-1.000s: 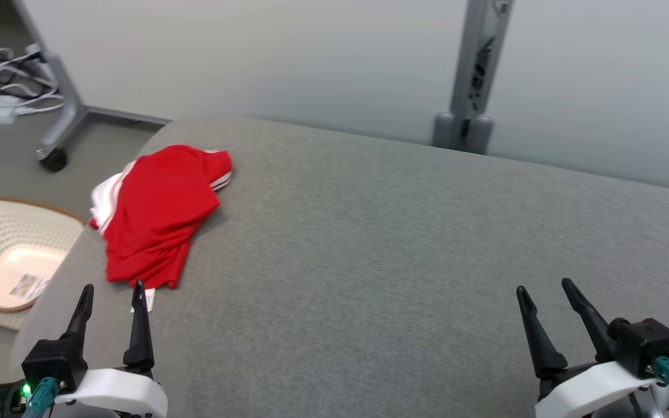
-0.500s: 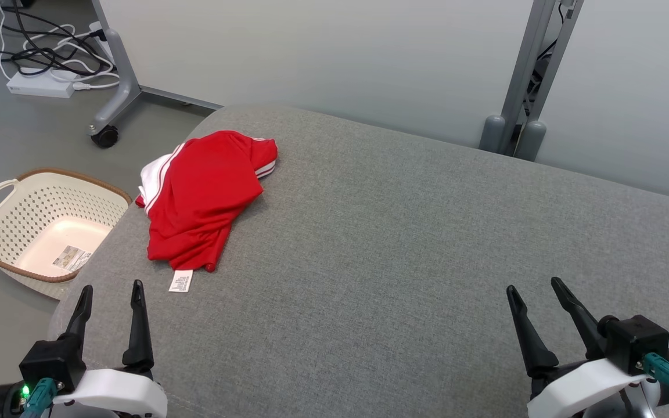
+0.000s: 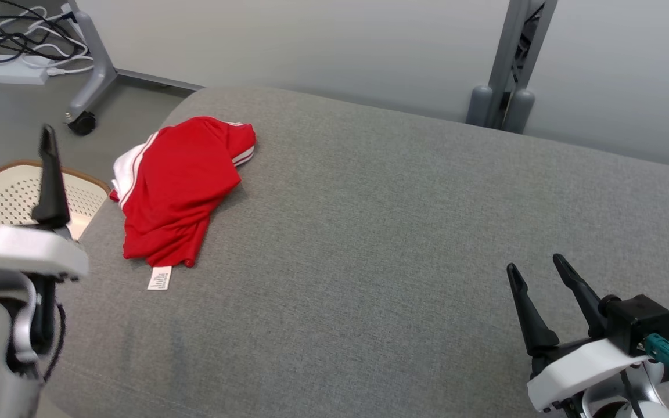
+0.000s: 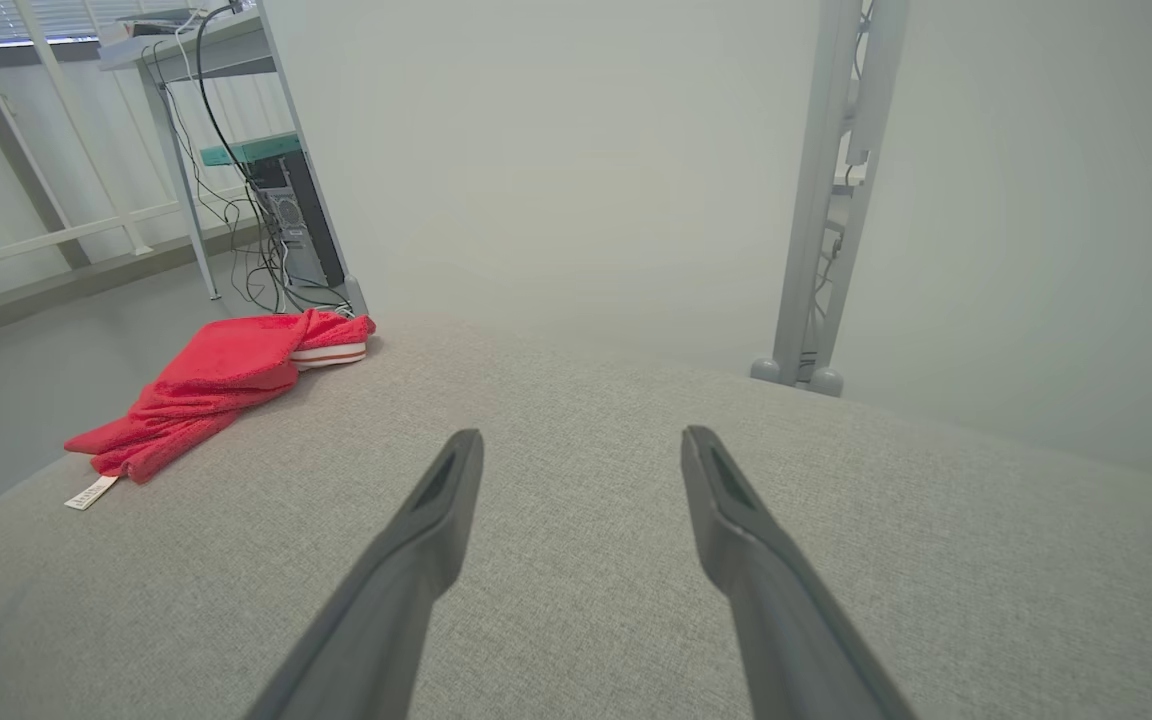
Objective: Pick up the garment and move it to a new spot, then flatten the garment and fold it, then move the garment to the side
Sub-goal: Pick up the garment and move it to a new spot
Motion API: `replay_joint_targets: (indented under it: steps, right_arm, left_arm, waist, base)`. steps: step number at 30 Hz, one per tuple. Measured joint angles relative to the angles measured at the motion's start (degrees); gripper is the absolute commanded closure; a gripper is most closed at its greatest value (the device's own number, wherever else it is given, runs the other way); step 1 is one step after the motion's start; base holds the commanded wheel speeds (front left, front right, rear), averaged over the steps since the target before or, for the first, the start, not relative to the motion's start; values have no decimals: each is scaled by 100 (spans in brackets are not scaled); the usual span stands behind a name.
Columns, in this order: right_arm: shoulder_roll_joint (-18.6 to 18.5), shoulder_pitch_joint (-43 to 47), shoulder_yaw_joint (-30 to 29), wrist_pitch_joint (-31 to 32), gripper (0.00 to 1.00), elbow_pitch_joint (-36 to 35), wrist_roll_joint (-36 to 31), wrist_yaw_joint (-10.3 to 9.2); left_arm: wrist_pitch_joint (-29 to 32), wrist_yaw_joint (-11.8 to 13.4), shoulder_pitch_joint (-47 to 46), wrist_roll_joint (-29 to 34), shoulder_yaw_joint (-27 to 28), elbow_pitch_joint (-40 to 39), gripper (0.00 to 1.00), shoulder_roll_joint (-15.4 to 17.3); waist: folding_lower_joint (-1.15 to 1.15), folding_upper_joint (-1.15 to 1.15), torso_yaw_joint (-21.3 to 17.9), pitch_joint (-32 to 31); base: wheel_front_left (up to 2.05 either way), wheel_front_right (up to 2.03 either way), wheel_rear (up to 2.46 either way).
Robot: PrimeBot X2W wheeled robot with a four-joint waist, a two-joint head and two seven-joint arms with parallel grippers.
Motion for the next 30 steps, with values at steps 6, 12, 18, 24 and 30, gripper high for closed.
replay_joint_targets:
  steps: [6, 12, 18, 24, 30]
  right_arm:
    - [0, -259, 9, 66, 0, -129, -156, 0]
    - [-1, -474, 44, 126, 0, -207, -256, 0]
    - [-1, -658, 43, 149, 0, -279, -316, 0]
    - [-1, -861, 138, 147, 0, -292, -361, 0]
    - [-1, -955, 144, 147, 0, -267, -405, 0]
  left_arm:
    - [869, -353, -1273, -536, 182, 1109, 0, 330]
    - [1437, -756, -2095, -805, 57, 2855, 0, 435]
    - [1622, -1051, -2627, -1006, 14, 4287, 0, 347]
    - [1700, -1248, -2898, -1248, 79, 5359, 0, 235]
    - [1726, -1363, -3012, -1573, 298, 6141, 16, 133]
  waist:
    - [0, 0, -298, 384]
    - [0, 0, -632, 856]
    - [0, 0, -905, 1345]
    - [0, 0, -1122, 1745]
    - [0, 0, -1250, 1953]
  base:
    - [0, 0, 0]
    - [0, 0, 0]
    - [0, 0, 0]
    - [0, 0, 0]
    - [0, 0, 0]
